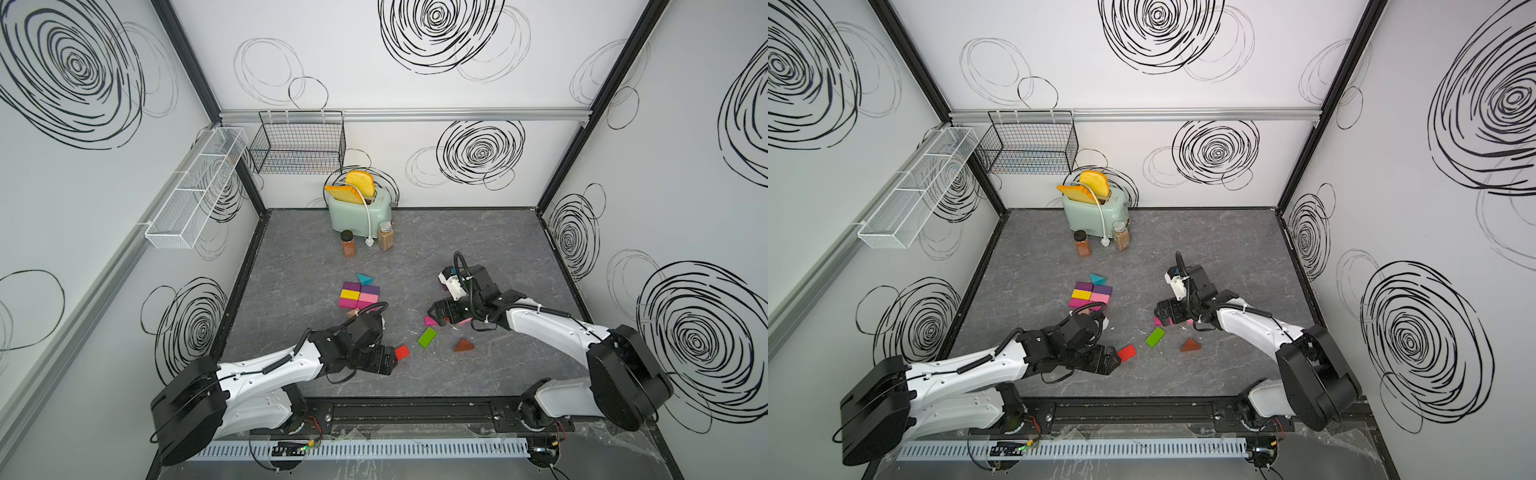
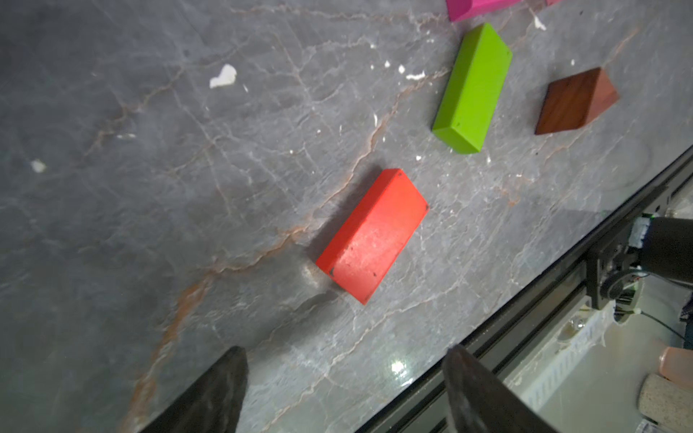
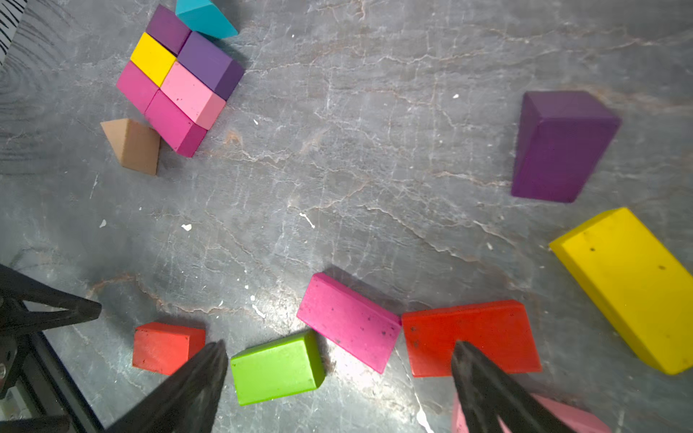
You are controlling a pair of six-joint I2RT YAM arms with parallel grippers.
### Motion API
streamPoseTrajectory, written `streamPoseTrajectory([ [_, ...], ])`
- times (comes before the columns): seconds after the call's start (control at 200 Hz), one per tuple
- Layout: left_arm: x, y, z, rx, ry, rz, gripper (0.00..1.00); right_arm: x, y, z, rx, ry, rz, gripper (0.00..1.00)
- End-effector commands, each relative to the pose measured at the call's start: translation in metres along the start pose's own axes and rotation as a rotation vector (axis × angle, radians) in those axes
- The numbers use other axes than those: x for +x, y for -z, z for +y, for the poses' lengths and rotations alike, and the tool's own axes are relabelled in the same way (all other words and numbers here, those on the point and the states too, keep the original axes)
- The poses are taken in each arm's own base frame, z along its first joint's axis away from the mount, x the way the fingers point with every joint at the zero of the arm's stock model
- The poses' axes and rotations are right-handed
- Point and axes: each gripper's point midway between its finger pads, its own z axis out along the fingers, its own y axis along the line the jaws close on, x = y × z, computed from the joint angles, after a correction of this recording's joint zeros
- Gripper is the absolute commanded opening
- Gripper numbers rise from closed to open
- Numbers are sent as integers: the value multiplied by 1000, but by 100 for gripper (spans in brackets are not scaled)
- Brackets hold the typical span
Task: Assemble a piece of candy with building blocks
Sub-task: Move the building block to the center of the board.
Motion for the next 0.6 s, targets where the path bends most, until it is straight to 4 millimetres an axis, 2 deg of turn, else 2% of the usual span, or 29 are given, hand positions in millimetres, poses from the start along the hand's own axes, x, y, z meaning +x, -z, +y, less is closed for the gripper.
streamPoseTrajectory([
  [0.0,-8,4,-3,30,33,-66,84,25,-7,2,-10,10,78,96],
  [0.205,-12,13,0,66,55,-102,86,33,-24,4,-10,14,136,96],
  [0.595,-29,22,8,133,78,-141,86,43,-49,7,50,-2,203,84],
])
